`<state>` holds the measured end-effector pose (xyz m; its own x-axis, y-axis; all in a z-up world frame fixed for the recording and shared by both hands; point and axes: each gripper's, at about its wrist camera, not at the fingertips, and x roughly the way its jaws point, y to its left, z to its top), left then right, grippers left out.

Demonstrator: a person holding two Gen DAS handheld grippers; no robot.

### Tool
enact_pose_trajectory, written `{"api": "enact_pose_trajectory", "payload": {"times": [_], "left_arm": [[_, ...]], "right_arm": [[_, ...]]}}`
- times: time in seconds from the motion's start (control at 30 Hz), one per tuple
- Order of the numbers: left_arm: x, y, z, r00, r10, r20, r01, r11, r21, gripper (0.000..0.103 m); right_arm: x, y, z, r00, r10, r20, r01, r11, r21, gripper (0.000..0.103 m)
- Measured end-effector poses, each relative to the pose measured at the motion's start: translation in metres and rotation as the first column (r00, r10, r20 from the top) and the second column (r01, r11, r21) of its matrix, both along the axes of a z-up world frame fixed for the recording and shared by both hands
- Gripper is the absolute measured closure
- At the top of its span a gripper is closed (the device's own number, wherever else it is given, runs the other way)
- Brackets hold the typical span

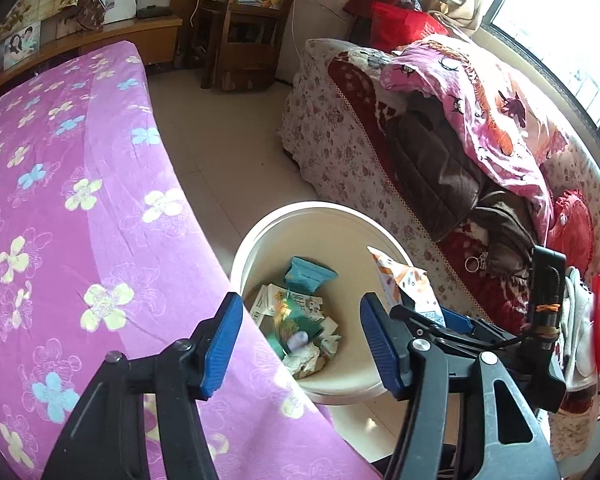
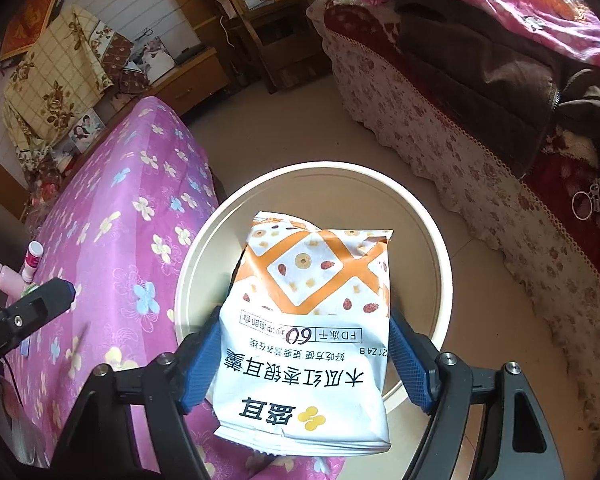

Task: Collect trash
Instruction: 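Open left tool to drop the green packet while right opens to drop the snack bag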

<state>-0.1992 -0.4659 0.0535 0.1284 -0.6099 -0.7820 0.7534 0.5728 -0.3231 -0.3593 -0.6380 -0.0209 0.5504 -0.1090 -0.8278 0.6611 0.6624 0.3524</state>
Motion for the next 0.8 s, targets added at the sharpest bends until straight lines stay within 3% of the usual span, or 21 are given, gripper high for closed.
{"api": "enact_pose_trajectory", "payload": {"times": [0.8], "left_arm": [[0.002,0.022,0.001,1.000,0.013,0.026,-0.013,1.000,0.011,0.041]], "right_arm": [[0.007,0.009,0.012,0.999,0.035,0.035,-0.035,0.999,0.001,0.015]]}}
